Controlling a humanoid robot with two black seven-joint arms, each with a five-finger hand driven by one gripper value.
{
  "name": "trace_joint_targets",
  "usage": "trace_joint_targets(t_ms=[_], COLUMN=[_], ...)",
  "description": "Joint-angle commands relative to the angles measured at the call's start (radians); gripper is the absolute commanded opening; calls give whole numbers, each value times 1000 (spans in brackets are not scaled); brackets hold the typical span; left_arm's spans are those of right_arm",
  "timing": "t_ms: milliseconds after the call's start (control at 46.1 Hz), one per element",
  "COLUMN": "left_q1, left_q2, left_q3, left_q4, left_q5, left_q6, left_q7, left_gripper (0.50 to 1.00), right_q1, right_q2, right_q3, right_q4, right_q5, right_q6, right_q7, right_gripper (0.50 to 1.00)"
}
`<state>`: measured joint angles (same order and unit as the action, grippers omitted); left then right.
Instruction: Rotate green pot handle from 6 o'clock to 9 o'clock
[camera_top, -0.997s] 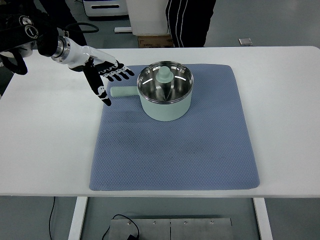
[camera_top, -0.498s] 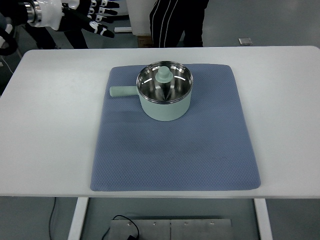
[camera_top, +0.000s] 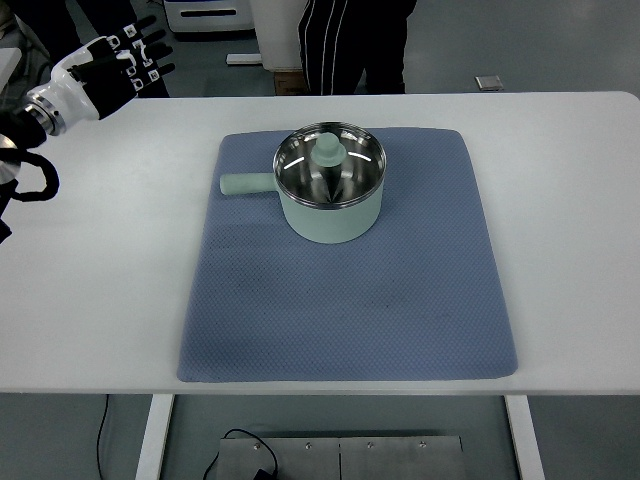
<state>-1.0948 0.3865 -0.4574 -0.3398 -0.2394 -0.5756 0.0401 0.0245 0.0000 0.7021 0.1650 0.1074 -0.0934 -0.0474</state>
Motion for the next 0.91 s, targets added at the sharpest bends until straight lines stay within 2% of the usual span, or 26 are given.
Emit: trace_joint_targets(t_ms=[0, 260, 433, 889], left_q1=[49, 147, 165, 201], left_q2=[0, -1, -3, -47], left_q3=[-76, -201, -201, -201], left_q4=[-1, -1, -1, -1], left_q5=[-1, -43, -41, -40], left_q6=[6, 14, 14, 17], left_q7=[-2, -5, -78, -83], left_gripper=[1000, 1000, 1000, 1000], right_q1=[0, 0, 0, 3], right_q2=[0, 0, 0, 0], right_q3=[0, 0, 0, 2], right_q4=[-1, -1, 2, 7], right_q5=[0, 0, -2, 3], right_q6=[0, 0, 0, 0], right_q7=[0, 0, -3, -2], right_gripper=[1000, 1000, 1000, 1000])
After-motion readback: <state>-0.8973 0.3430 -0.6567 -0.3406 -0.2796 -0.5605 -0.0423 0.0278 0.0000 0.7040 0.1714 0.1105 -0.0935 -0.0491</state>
